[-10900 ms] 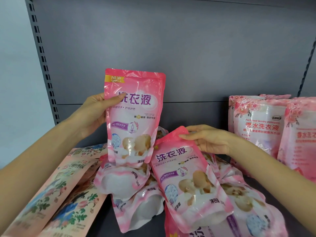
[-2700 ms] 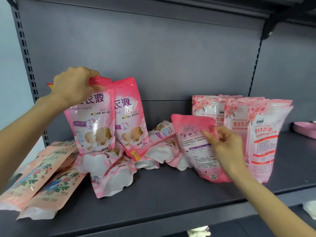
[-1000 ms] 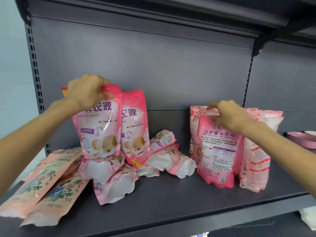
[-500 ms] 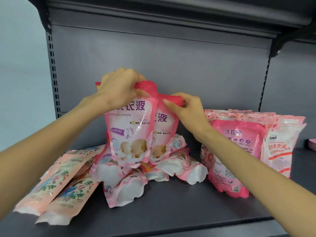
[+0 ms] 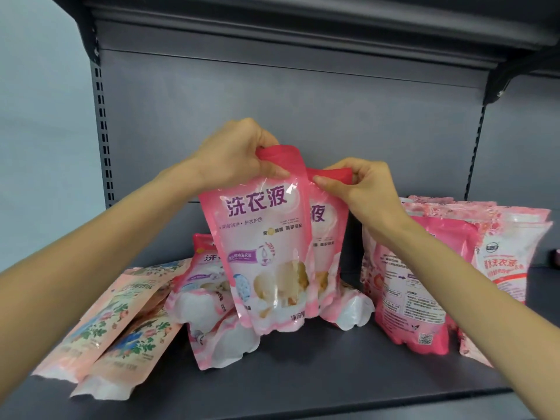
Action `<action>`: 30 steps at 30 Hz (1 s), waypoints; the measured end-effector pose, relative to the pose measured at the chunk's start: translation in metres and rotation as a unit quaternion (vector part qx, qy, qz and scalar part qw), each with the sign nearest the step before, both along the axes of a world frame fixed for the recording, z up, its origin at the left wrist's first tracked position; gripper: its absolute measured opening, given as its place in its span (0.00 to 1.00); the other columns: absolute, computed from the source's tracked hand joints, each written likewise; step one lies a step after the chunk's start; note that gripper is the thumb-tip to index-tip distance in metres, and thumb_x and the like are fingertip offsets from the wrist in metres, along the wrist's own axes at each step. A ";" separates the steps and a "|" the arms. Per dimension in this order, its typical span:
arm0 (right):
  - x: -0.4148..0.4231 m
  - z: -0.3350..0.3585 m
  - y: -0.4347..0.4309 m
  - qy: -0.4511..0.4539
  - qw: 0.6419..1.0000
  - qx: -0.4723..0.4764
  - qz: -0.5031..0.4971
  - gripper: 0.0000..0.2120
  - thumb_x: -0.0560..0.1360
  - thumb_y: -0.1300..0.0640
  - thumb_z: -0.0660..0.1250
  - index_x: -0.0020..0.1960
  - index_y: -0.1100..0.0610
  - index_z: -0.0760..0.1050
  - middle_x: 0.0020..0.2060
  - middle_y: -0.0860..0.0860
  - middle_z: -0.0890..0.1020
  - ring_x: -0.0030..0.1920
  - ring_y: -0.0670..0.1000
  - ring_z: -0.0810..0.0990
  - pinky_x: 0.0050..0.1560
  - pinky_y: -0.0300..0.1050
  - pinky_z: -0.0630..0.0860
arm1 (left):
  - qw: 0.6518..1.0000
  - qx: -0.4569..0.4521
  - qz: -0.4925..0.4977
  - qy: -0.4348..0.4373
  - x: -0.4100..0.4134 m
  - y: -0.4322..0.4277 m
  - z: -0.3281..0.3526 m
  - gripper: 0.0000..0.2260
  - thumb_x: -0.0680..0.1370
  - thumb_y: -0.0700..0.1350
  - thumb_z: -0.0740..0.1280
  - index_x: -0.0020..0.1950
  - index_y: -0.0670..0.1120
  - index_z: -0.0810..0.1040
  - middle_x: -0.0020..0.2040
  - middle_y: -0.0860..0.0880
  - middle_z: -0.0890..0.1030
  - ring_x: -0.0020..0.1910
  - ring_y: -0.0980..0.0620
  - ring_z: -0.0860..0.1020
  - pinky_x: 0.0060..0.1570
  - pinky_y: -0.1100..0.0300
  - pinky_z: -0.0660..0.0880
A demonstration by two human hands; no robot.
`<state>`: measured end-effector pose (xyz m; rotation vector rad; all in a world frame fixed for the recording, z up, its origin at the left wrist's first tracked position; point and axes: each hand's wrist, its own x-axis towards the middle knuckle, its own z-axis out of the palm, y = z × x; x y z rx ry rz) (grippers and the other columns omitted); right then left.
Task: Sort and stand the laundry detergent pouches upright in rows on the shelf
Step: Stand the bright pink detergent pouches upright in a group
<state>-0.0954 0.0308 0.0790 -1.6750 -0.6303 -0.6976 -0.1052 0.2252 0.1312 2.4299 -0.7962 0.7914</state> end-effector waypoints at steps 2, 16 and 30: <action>-0.004 -0.004 -0.007 0.008 1.000 -0.009 -0.001 0.07 0.70 0.64 0.72 0.36 0.54 0.79 0.28 0.46 0.82 0.30 0.45 0.81 0.34 0.38 0.79 | 0.999 -0.006 -0.023 0.024 0.000 -0.005 -0.005 0.05 0.70 0.46 0.73 0.39 0.45 0.82 0.35 0.46 0.83 0.31 0.54 0.77 0.36 0.58 0.75; -0.009 -0.047 -0.048 0.085 0.994 -0.063 -0.002 0.05 0.69 0.64 0.71 0.40 0.55 0.80 0.32 0.45 0.84 0.34 0.43 0.82 0.36 0.33 0.77 | 0.994 -0.009 -0.071 0.088 0.016 -0.034 -0.063 0.09 0.67 0.49 0.75 0.32 0.47 0.79 0.26 0.50 0.76 0.26 0.59 0.67 0.32 0.63 0.67; -0.019 -0.036 -0.091 0.113 0.988 -0.105 -0.008 0.03 0.66 0.61 0.71 0.40 0.58 0.80 0.32 0.49 0.84 0.31 0.44 0.81 0.33 0.33 0.77 | 0.998 0.044 -0.024 0.045 0.016 -0.029 -0.073 0.21 0.70 0.55 0.72 0.32 0.39 0.71 0.26 0.47 0.67 0.28 0.52 0.60 0.30 0.58 0.61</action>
